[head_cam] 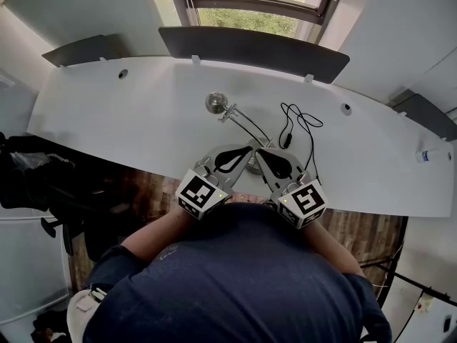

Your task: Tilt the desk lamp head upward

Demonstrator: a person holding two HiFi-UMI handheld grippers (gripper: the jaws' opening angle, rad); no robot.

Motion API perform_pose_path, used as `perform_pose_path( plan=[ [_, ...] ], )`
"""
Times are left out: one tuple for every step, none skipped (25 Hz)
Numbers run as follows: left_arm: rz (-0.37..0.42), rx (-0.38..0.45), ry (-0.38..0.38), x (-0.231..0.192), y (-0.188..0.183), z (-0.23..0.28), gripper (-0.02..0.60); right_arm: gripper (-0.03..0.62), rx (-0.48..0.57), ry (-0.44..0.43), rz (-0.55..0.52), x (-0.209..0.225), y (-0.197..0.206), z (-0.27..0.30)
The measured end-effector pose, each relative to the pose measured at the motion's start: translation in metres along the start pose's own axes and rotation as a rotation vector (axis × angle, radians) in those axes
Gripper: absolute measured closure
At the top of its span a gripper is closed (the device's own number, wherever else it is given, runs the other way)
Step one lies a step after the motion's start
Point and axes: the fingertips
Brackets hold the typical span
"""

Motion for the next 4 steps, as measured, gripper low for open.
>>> perform_pose_path(
  plan=[
    [-0.001,0.0,-0.001,0.0003,0.0002,-0.0006,0.574,0.583,0.0,-0.002,0.001,-0.0006,-0.0001,-0.0001],
    [-0.002,-0.001,-0.001,0.0006,0.0006,-0.0012,0.575,0.583,0.001,-0.003,0.001,-0.0011,0.0001,-0.0003],
    [-0.001,-0.002,-0.002,0.001,0.001,-0.0019,0.574,0.583,0.002,-0.004,0.0,-0.0016,0.0005,-0.0005],
    [-0.001,-0.003,-0.003,0.0014,0.0015,-0.0026,0.574,0.583,0.002,-0.005,-0.001,-0.002,0.001,-0.0008]
  ],
)
Point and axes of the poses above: the fingertips, and each gripper's own axes: z forward along the fingers, x to its right, y out of its underside, and after that the axes turned 9 degrees about -x, right-handed
